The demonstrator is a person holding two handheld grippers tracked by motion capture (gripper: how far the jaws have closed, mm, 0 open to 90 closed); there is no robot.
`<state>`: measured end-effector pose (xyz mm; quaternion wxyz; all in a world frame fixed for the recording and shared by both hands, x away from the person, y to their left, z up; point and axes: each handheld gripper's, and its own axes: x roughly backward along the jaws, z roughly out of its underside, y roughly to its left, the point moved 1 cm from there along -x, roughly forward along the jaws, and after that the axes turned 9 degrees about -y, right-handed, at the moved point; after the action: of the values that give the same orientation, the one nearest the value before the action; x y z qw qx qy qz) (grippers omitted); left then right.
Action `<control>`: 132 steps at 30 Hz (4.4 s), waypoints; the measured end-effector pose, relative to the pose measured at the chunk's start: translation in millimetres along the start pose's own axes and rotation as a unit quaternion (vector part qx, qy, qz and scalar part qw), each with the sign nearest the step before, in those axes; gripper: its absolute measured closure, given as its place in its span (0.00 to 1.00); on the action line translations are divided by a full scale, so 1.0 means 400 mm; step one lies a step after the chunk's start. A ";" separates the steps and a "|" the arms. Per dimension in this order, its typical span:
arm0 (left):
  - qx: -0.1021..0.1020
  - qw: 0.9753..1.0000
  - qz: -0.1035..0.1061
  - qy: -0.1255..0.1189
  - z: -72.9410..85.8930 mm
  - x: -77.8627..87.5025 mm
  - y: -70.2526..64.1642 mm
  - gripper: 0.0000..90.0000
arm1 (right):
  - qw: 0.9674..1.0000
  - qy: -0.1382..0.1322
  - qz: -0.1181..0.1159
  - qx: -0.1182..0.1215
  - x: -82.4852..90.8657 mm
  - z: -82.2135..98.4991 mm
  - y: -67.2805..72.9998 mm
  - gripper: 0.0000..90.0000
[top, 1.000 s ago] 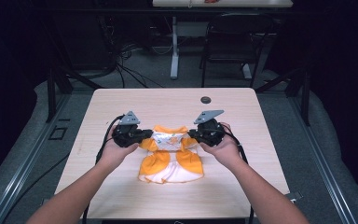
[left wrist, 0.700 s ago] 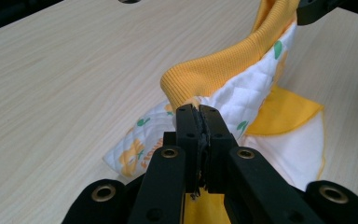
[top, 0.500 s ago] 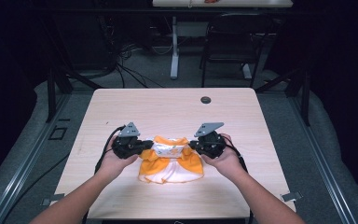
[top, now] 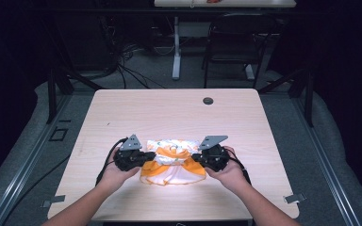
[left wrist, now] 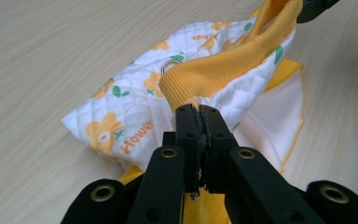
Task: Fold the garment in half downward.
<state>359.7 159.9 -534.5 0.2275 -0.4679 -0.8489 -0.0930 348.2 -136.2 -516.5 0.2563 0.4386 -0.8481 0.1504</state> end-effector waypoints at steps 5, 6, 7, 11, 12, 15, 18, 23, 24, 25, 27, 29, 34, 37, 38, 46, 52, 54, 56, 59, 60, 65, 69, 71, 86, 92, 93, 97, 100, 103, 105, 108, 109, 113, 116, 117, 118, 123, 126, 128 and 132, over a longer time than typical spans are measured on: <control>0.000 1.000 0.005 -0.004 0.023 0.001 -0.016 0.96 | 1.000 0.001 -0.006 -0.010 -0.002 0.023 0.015 0.99; -0.001 1.000 0.008 -0.004 0.028 0.002 -0.018 0.96 | 1.000 0.001 -0.009 -0.012 -0.003 0.030 0.020 0.99; -0.001 1.000 0.009 -0.003 0.030 0.004 -0.020 0.96 | 1.000 0.002 -0.010 -0.011 -0.002 0.036 0.025 0.99; -0.001 1.000 0.020 -0.003 0.048 0.007 -0.033 0.93 | 1.000 0.005 -0.014 -0.010 0.001 0.054 0.045 0.99; -0.001 1.000 0.022 -0.003 0.057 0.010 -0.039 0.92 | 1.000 0.004 -0.014 -0.006 0.000 0.058 0.048 0.99; 0.001 1.000 0.027 0.000 0.065 0.012 -0.045 0.91 | 1.000 0.006 -0.019 -0.012 0.000 0.067 0.054 0.99; 0.006 0.999 0.033 -0.005 0.071 0.018 -0.053 0.88 | 1.000 0.004 -0.018 -0.014 0.005 0.074 0.060 0.98; 0.014 0.999 0.036 -0.013 0.060 0.037 -0.053 0.81 | 1.000 -0.011 -0.014 -0.026 0.022 0.074 0.060 0.95; 0.018 0.999 0.035 -0.021 0.052 0.045 -0.049 0.79 | 0.999 -0.016 -0.010 -0.026 0.032 0.067 0.055 0.94; 0.018 0.999 0.031 -0.025 0.047 0.049 -0.046 0.78 | 0.999 -0.020 -0.006 -0.028 0.035 0.064 0.054 0.93; 0.021 0.999 0.023 -0.026 0.042 0.053 -0.041 0.77 | 0.999 -0.024 -0.003 -0.028 0.039 0.059 0.053 0.92; 0.030 0.999 0.006 -0.028 0.034 0.052 -0.029 0.74 | 0.999 -0.036 0.009 -0.029 0.040 0.045 0.045 0.87; 0.054 0.998 -0.016 -0.034 0.020 0.027 -0.009 0.67 | 0.997 -0.053 0.027 -0.041 0.017 0.032 0.034 0.80; 0.064 0.997 -0.023 -0.024 0.021 0.006 0.000 0.62 | 0.997 -0.049 0.019 -0.054 -0.012 0.025 0.028 0.75; 0.061 0.998 -0.020 -0.017 0.026 -0.005 -0.001 0.59 | 0.998 -0.039 0.014 -0.054 -0.029 0.027 0.027 0.73; 0.043 0.999 -0.003 0.009 0.062 -0.027 -0.023 0.53 | 0.999 0.013 -0.001 -0.049 -0.064 0.070 0.036 0.71; 0.020 0.999 -0.015 0.031 0.088 -0.040 -0.023 0.53 | 0.999 0.022 -0.005 -0.048 -0.075 0.097 0.039 0.72; 0.026 0.999 -0.016 0.029 0.091 -0.042 -0.022 0.52 | 0.998 0.022 -0.005 -0.051 -0.078 0.104 0.038 0.72; 0.023 0.999 -0.019 0.029 0.094 -0.042 -0.023 0.51 | 0.999 0.019 -0.005 -0.050 -0.077 0.107 0.039 0.72; 0.021 0.999 -0.020 0.025 0.099 -0.044 -0.026 0.51 | 0.999 0.018 -0.004 -0.051 -0.078 0.113 0.041 0.73; 0.023 0.999 -0.020 0.025 0.101 -0.043 -0.026 0.51 | 0.999 0.018 -0.004 -0.049 -0.078 0.115 0.040 0.73; 0.034 0.999 -0.019 0.015 0.111 -0.043 -0.025 0.51 | 0.998 0.015 -0.005 -0.054 -0.079 0.123 0.041 0.73; 0.039 0.999 -0.019 0.006 0.119 -0.039 -0.024 0.51 | 0.998 0.014 -0.004 -0.053 -0.078 0.125 0.042 0.74; 0.043 0.999 -0.020 0.000 0.122 -0.040 -0.024 0.51 | 0.998 0.010 -0.002 -0.059 -0.080 0.127 0.044 0.74; 0.044 0.998 -0.032 0.013 0.113 -0.057 -0.014 0.52 | 0.998 0.011 0.006 -0.063 -0.091 0.123 0.035 0.73; 0.046 0.998 -0.040 0.010 0.108 -0.067 -0.006 0.53 | 0.998 0.009 0.008 -0.066 -0.095 0.121 0.027 0.73; 0.046 0.998 -0.044 0.009 0.108 -0.068 -0.005 0.53 | 0.998 0.008 0.009 -0.067 -0.095 0.121 0.026 0.73; 0.053 0.998 -0.042 0.003 0.108 -0.071 0.004 0.53 | 0.998 0.009 0.010 -0.068 -0.098 0.119 0.019 0.73; 0.057 0.997 -0.047 -0.003 0.108 -0.076 0.009 0.53 | 0.998 0.008 0.013 -0.069 -0.102 0.117 0.015 0.73; 0.058 0.997 -0.053 -0.005 0.107 -0.081 0.016 0.53 | 0.998 0.007 0.016 -0.068 -0.107 0.114 0.009 0.73; 0.062 0.996 -0.059 -0.010 0.107 -0.084 0.018 0.54 | 0.997 0.005 0.018 -0.076 -0.111 0.113 0.002 0.73; 0.068 0.996 -0.062 -0.016 0.107 -0.088 0.024 0.54 | 0.996 0.005 0.019 -0.081 -0.117 0.108 -0.008 0.73; 0.070 0.995 -0.064 -0.017 0.107 -0.088 0.026 0.54 | 0.996 0.004 0.020 -0.084 -0.118 0.107 -0.010 0.73; 0.069 0.995 -0.067 -0.008 0.097 -0.094 0.036 0.54 | 0.996 0.004 0.023 -0.083 -0.122 0.104 -0.016 0.73; 0.069 0.995 -0.068 -0.005 0.093 -0.097 0.039 0.54 | 0.996 0.002 0.030 -0.080 -0.123 0.100 -0.020 0.71; 0.070 0.995 -0.070 -0.007 0.093 -0.099 0.040 0.54 | 0.996 0.002 0.030 -0.080 -0.123 0.100 -0.020 0.71; 0.071 0.995 -0.071 -0.008 0.093 -0.099 0.040 0.54 | 0.996 0.001 0.032 -0.082 -0.123 0.099 -0.021 0.71; 0.073 0.995 -0.068 -0.018 0.082 -0.083 0.033 0.54 | 0.996 -0.017 0.030 -0.083 -0.098 0.086 -0.018 0.72; 0.078 0.994 -0.065 -0.026 0.074 -0.069 0.034 0.54 | 0.996 -0.019 0.033 -0.075 -0.085 0.081 -0.015 0.71; 0.085 0.994 -0.067 -0.031 0.066 -0.049 0.033 0.54 | 0.996 -0.031 0.037 -0.070 -0.063 0.072 -0.010 0.70; 0.086 0.993 -0.069 -0.036 0.058 -0.020 0.030 0.54 | 0.996 -0.035 0.043 -0.063 -0.037 0.061 -0.009 0.69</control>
<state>366.4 168.9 -559.4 0.2288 -0.3901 -0.8917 -0.0184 351.0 -140.0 -545.1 0.2467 0.3901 -0.8824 0.0914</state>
